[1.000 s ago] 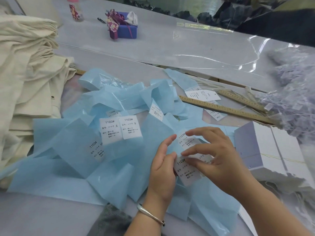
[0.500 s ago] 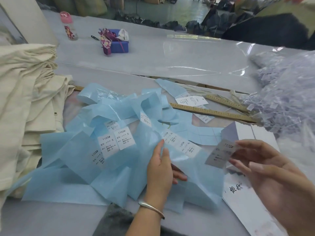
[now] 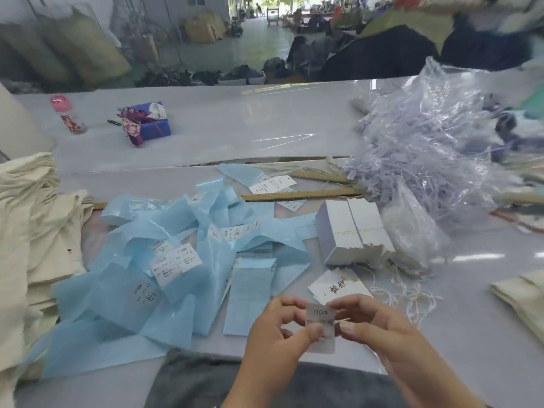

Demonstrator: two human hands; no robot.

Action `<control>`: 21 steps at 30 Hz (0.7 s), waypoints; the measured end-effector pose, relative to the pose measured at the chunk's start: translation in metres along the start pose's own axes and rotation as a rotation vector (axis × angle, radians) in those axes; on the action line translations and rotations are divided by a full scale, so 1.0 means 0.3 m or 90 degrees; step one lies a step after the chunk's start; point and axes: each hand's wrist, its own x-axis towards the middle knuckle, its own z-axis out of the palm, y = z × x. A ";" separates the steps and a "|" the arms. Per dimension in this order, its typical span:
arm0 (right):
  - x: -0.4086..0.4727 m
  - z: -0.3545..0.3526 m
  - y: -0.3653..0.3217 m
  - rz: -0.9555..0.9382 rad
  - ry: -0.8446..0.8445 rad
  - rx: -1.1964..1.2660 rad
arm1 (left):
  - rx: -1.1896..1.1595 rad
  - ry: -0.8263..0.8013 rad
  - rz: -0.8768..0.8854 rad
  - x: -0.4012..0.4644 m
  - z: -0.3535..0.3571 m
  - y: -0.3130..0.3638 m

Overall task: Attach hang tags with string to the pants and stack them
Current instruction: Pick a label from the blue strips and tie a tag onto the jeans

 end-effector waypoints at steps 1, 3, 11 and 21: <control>-0.015 -0.013 0.017 0.010 0.009 -0.021 | 0.016 -0.003 -0.012 -0.009 0.010 -0.006; -0.029 -0.054 0.055 0.010 0.087 -0.084 | 0.054 -0.008 -0.032 -0.023 0.028 -0.030; 0.073 -0.203 0.172 -0.075 0.305 -0.519 | -0.030 0.127 -0.126 -0.029 0.076 -0.050; 0.286 -0.147 0.189 0.136 0.220 -0.925 | -0.050 0.123 -0.129 -0.033 0.096 -0.033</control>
